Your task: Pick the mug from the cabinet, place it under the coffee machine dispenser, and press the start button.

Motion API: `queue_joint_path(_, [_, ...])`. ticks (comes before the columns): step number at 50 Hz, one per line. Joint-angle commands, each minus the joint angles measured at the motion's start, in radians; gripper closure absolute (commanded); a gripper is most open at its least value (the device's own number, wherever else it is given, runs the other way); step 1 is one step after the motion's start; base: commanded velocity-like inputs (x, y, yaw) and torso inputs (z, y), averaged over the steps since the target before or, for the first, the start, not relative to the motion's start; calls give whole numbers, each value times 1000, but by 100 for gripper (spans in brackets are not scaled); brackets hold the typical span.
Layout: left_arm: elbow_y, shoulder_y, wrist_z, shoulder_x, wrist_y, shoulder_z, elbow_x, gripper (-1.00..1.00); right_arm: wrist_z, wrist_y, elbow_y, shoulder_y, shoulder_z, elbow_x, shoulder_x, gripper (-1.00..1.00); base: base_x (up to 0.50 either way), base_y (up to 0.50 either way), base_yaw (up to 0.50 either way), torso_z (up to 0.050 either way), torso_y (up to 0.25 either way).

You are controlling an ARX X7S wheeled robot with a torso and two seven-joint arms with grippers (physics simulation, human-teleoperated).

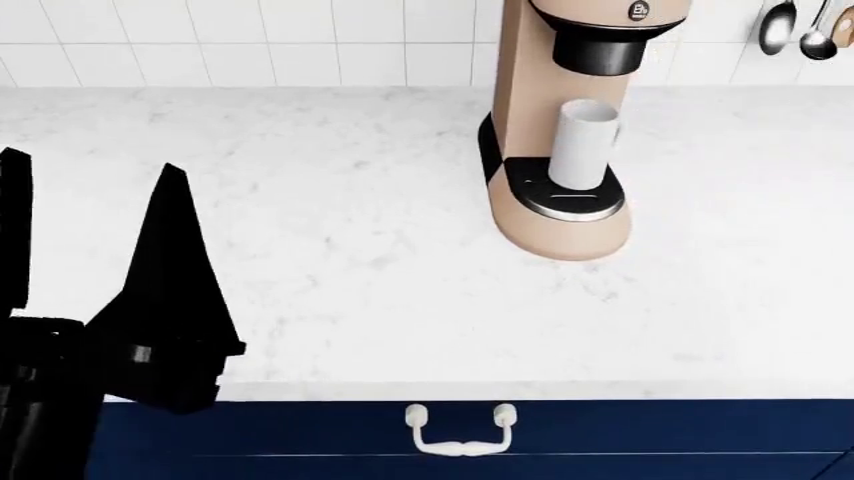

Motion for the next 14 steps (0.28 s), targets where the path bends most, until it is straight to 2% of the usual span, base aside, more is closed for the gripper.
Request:
queue_joint_path(1, [60, 43, -54, -113, 94, -220, -92, -100, -28, 48, -24, 47, 315, 243, 62, -100, 0, 0, 0, 0, 0])
queue_joint_path(4, [77, 90, -68, -167, 161, -289, -112, -100, 9, 69, -12, 84, 373, 348, 75, -100, 0, 0, 0, 0, 0])
queue_joint_path(9, [78, 221, -134, -303, 355, -375, -109, -100, 105, 77, 25, 135, 443, 545, 107, -100, 0, 0, 0, 0, 0])
queue_joint_path(14, [77, 380, -168, -375, 504, -510, -119, -100, 252, 9, 94, 169, 492, 782, 164, -100, 0, 0, 0, 0, 0])
